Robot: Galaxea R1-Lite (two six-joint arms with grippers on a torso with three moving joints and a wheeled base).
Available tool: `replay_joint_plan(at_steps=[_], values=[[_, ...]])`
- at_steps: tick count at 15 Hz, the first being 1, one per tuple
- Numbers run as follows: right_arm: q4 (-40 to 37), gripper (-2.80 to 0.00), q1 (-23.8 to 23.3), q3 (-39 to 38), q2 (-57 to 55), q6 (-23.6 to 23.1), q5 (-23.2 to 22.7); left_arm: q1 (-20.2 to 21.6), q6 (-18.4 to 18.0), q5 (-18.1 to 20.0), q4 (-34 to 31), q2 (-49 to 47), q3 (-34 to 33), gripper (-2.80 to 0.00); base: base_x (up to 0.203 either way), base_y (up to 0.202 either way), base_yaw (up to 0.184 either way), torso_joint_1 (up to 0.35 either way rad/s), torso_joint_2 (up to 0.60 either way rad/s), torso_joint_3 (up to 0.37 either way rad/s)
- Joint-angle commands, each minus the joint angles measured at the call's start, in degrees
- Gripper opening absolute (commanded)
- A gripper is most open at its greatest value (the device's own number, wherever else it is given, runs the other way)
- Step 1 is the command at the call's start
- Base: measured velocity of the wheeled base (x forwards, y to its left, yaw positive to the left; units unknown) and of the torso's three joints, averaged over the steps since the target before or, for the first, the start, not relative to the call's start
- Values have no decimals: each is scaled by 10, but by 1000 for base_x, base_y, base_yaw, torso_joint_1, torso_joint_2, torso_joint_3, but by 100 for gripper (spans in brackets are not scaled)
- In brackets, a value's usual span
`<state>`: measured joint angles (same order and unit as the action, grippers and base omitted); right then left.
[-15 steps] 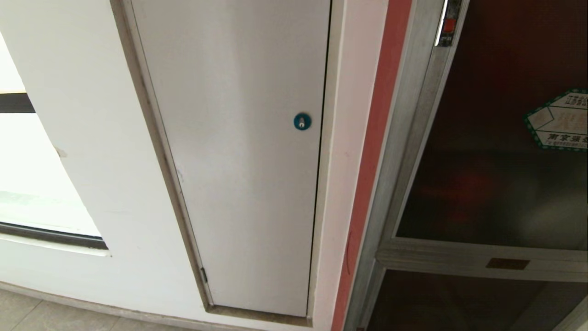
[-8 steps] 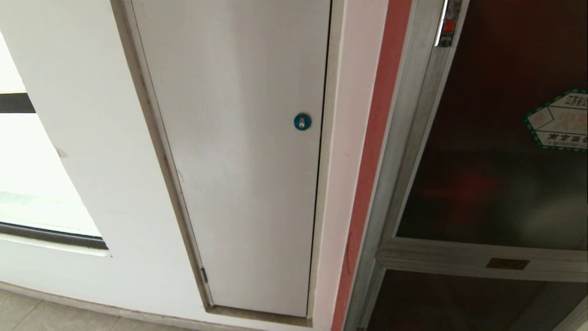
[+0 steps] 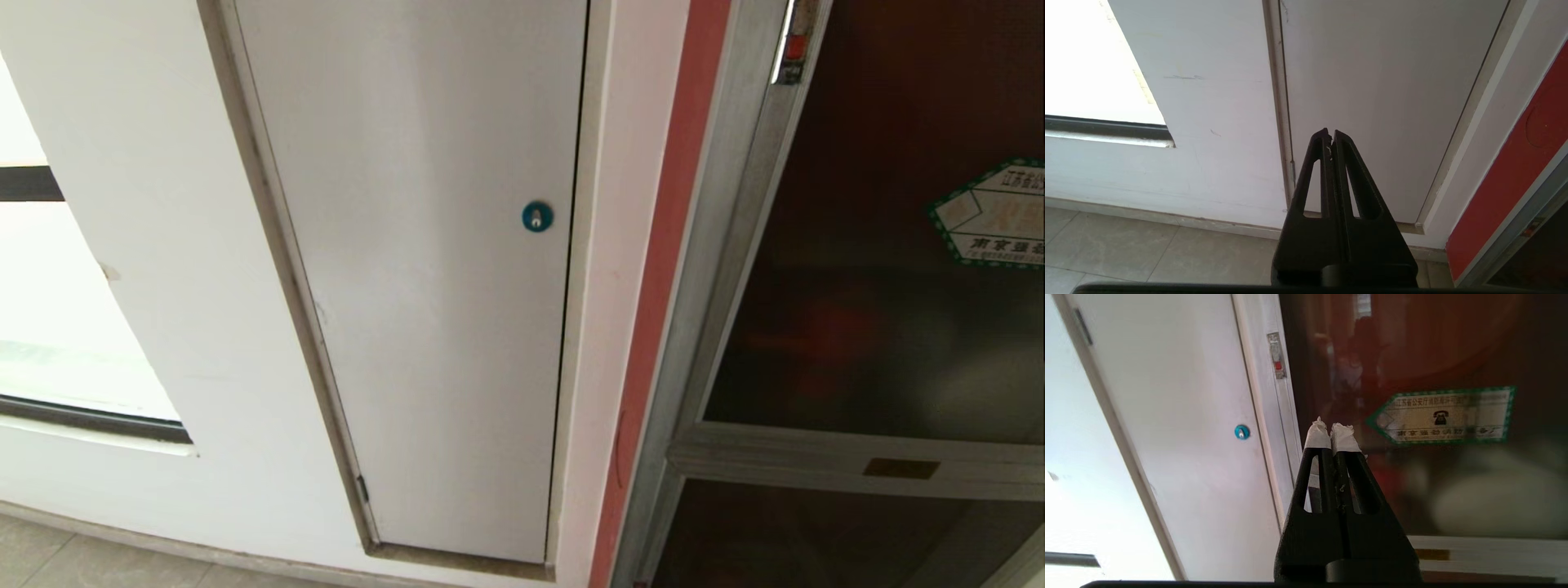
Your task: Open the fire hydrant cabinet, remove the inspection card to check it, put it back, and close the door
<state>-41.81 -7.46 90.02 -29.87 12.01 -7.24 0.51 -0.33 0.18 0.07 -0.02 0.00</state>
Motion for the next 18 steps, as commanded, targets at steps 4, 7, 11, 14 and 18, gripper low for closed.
replay_joint_plan(at_steps=[4, 7, 11, 14, 18], values=[[-28, -280, 22, -45, 81, -57, -26, 0, 0, 0, 1, -1, -1, -280, 0, 0, 0, 0, 0, 0], [-29, -280, 26, -128, 141, -96, -37, 0, 0, 0, 0, -1, -1, -280, 0, 0, 0, 0, 0, 0], [-28, -280, 72, -183, 171, -94, -36, 0, 0, 0, 0, 0, -1, -280, 0, 0, 0, 0, 0, 0], [-7, -280, 78, -314, 251, -118, -45, 0, 0, 0, 0, 0, -1, -280, 0, 0, 0, 0, 0, 0], [121, -280, 79, -516, 293, -102, 28, 0, 0, 0, 0, -1, -1, -280, 0, 0, 0, 0, 0, 0]])
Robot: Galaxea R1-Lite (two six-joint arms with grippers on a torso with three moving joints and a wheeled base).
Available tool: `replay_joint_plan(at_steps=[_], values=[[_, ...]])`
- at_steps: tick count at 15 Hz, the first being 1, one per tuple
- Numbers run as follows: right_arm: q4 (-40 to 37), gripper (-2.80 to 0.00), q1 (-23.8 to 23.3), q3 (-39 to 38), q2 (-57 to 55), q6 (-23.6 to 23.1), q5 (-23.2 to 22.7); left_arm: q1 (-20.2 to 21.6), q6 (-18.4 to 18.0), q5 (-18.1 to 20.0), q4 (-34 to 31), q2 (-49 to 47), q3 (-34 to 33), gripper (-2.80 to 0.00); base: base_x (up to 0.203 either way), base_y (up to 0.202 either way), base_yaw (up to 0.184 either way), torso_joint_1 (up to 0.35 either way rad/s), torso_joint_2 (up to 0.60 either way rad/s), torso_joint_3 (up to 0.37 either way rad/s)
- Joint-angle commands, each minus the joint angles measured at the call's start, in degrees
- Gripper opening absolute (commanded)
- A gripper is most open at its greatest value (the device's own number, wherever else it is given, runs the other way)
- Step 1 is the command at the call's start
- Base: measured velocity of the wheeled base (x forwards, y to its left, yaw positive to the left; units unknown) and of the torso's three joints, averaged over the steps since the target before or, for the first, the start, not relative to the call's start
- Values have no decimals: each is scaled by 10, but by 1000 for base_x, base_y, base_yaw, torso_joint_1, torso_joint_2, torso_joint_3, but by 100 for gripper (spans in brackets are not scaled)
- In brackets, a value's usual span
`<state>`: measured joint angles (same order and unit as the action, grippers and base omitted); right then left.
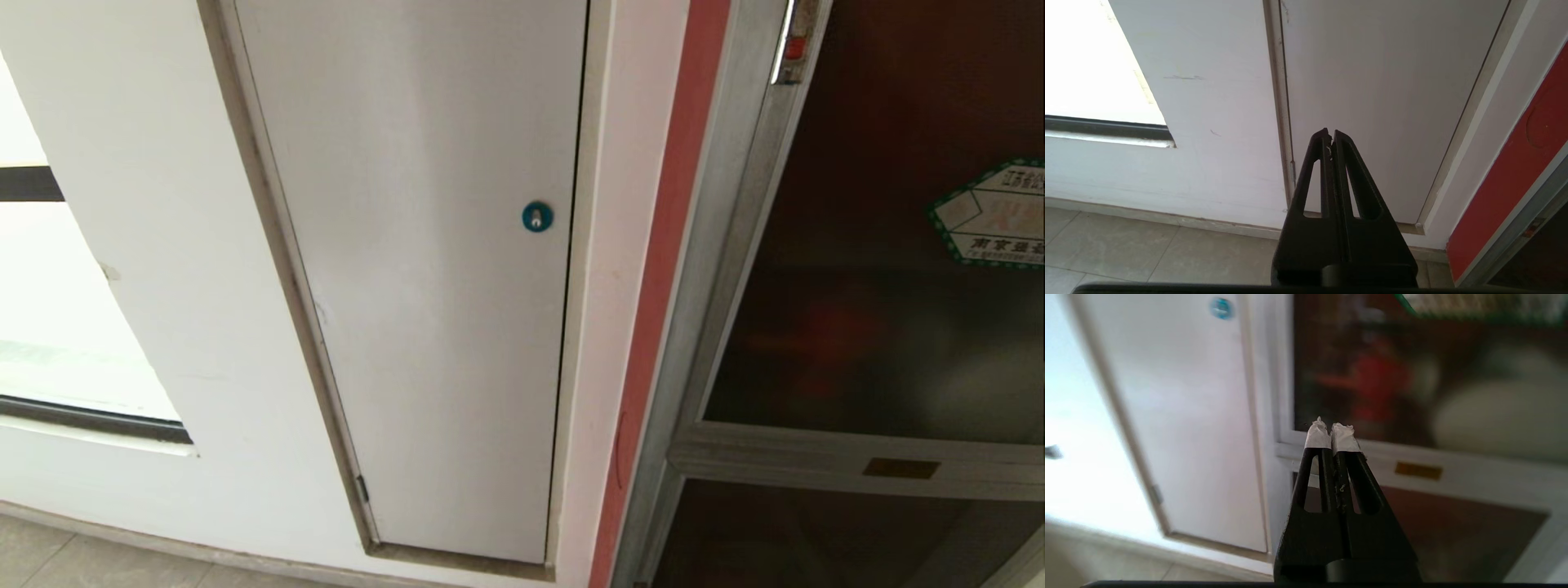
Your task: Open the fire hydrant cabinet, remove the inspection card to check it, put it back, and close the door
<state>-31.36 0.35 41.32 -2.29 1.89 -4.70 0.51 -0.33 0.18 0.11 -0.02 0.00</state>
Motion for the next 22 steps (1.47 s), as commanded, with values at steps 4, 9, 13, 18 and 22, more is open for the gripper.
replay_joint_plan(at_steps=[4, 9, 13, 18, 22], values=[[273, -280, 1, -266, 21, 3, 50, 0, 0, 0, 1, -1, -1, -280, 0, 0, 0, 0, 0, 0], [417, -280, 1, -415, 22, -85, 58, 0, 0, 0, 1, -1, -1, -280, 0, 0, 0, 0, 0, 0], [337, -280, 1, -415, 22, -86, 40, 0, 0, 0, 1, -1, -1, -280, 0, 0, 0, 0, 0, 0], [306, -280, 1, -411, 22, -54, 26, 0, 0, 0, 1, 0, -1, -280, 0, 0, 0, 0, 0, 0], [306, -280, 1, -411, 22, -53, 26, 0, 0, 0, 0, -1, -1, -280, 0, 0, 0, 0, 0, 0]])
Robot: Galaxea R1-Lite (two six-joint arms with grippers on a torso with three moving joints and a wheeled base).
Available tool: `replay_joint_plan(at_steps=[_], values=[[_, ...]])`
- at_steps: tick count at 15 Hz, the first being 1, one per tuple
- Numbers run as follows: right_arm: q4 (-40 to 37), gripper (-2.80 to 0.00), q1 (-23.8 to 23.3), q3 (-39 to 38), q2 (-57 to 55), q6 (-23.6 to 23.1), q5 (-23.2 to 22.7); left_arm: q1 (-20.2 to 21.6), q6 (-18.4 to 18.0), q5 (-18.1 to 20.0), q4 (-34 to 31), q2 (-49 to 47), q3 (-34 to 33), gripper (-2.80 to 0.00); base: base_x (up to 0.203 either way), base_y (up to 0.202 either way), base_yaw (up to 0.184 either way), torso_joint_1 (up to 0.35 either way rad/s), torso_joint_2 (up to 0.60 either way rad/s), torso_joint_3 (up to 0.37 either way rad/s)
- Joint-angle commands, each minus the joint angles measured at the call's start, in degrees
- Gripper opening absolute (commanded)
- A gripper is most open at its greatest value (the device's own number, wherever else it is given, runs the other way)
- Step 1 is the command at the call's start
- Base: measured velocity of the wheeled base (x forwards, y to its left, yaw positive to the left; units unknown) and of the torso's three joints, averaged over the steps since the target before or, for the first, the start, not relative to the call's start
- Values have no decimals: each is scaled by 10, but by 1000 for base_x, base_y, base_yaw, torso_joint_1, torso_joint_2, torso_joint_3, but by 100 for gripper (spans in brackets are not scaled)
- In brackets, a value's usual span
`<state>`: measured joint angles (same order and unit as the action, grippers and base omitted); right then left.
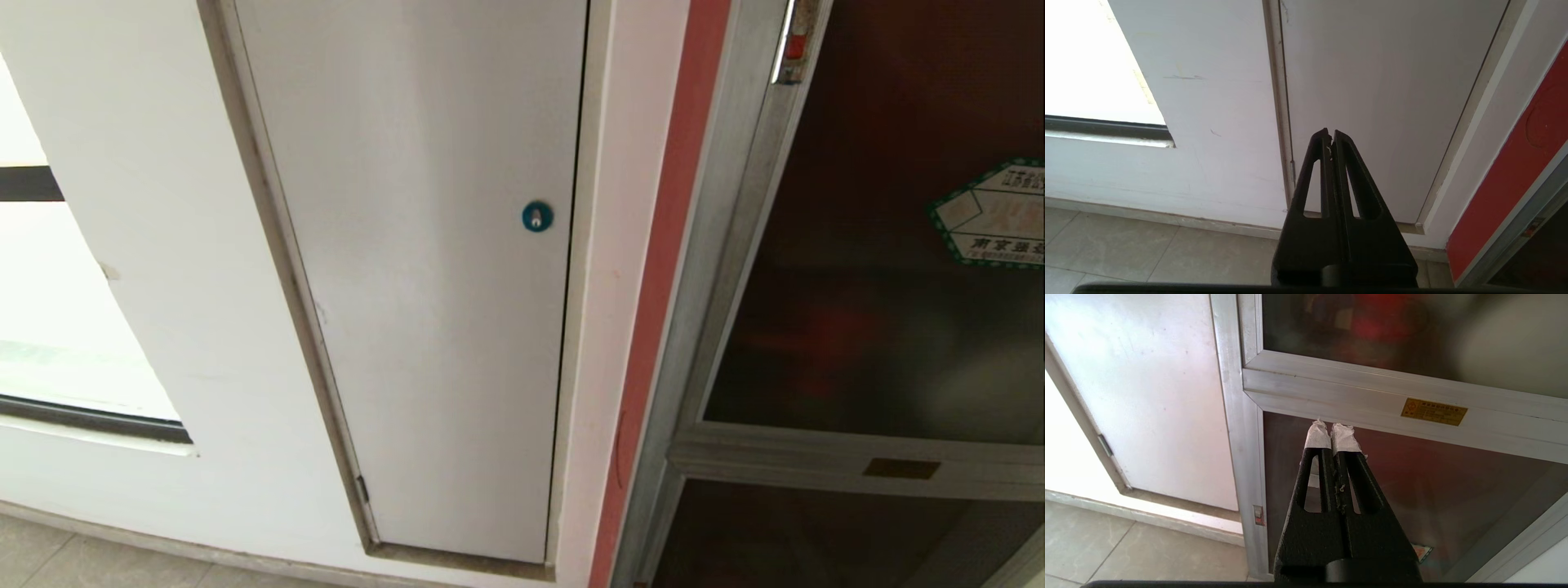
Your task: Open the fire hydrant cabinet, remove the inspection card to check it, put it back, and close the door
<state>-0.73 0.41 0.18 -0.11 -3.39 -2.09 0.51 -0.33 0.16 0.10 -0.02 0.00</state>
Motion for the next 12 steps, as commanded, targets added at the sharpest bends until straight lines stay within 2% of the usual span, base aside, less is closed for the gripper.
replay_joint_plan(at_steps=[1, 12], values=[[0, -280, 0, 0, 0, 0, 0, 0, 0, 0, 0, -1, -1, -280, 0, 0, 0, 0, 0, 0], [0, -280, 0, 0, 0, 0, 0, 0, 0, 0, 0, 0, -1, -280, 0, 0, 0, 0, 0, 0]])
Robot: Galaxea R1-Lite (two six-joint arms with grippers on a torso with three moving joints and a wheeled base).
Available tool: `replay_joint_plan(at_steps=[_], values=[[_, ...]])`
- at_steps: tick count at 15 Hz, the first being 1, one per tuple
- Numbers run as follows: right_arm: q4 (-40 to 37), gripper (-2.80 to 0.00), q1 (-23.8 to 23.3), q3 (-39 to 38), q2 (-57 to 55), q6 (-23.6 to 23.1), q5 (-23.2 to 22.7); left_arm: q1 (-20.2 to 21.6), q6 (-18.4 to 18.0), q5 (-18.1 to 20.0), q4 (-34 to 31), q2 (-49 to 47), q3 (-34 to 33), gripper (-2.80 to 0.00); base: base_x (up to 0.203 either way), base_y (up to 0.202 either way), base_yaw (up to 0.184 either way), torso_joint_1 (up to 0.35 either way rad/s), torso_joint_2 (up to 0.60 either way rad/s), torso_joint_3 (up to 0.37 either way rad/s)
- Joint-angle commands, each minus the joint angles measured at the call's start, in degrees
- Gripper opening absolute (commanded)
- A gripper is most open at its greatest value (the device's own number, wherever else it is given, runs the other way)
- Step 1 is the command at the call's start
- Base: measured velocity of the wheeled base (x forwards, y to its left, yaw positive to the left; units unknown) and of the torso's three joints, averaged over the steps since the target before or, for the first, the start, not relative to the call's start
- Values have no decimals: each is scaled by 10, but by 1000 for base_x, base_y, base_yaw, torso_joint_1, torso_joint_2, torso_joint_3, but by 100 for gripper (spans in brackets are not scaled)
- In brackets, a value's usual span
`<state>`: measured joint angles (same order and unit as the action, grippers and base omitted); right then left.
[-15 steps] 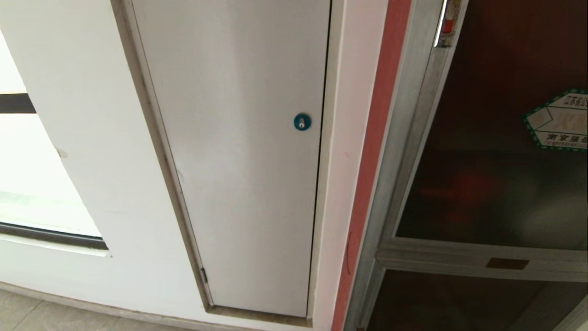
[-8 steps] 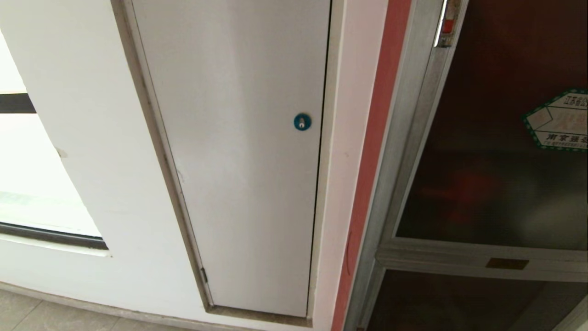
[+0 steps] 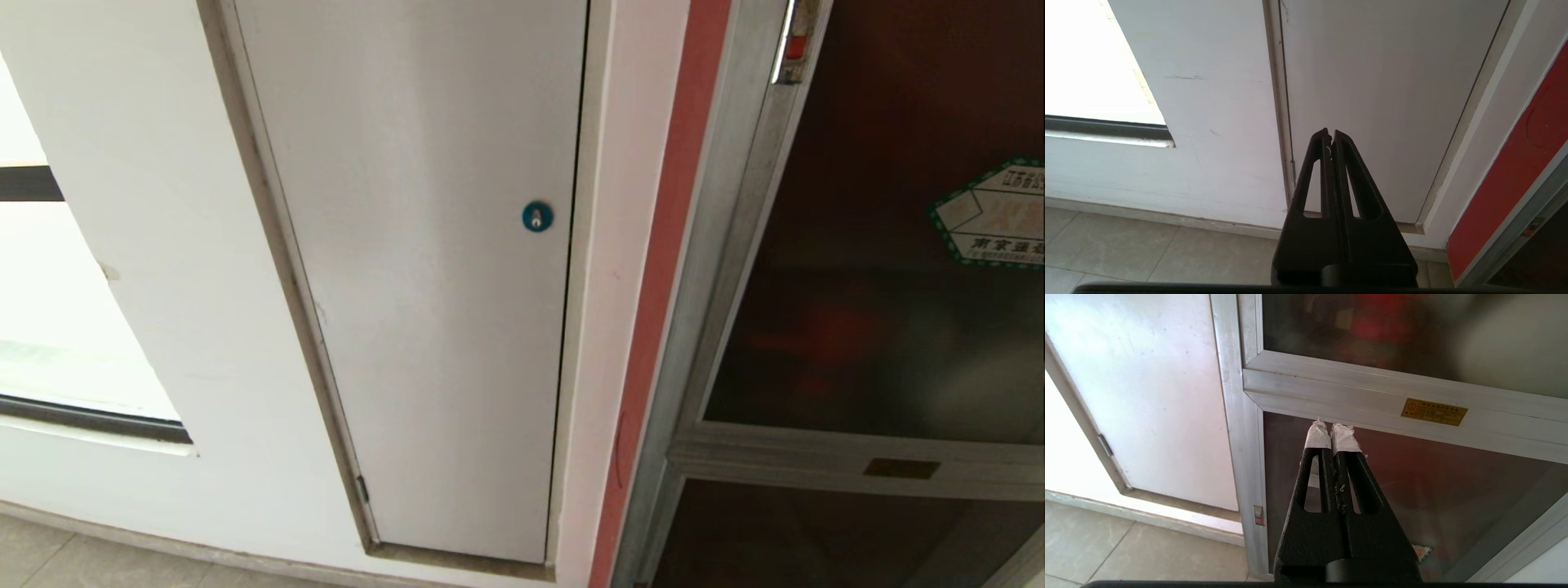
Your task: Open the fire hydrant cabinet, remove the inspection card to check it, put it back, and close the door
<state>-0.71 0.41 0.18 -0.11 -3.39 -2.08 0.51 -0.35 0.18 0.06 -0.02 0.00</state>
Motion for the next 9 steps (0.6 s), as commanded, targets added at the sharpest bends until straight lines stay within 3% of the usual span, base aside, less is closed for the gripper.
replay_joint_plan(at_steps=[1, 9], values=[[0, -280, 0, 0, 0, 0, 0, 0, 0, 0, 1, -1, -1, -280, 0, 0, 0, 0, 0, 0], [1, -280, 0, -1, 0, 4, 0, 0, 0, 0, 1, -1, -1, -280, 0, 0, 0, 0, 0, 0]])
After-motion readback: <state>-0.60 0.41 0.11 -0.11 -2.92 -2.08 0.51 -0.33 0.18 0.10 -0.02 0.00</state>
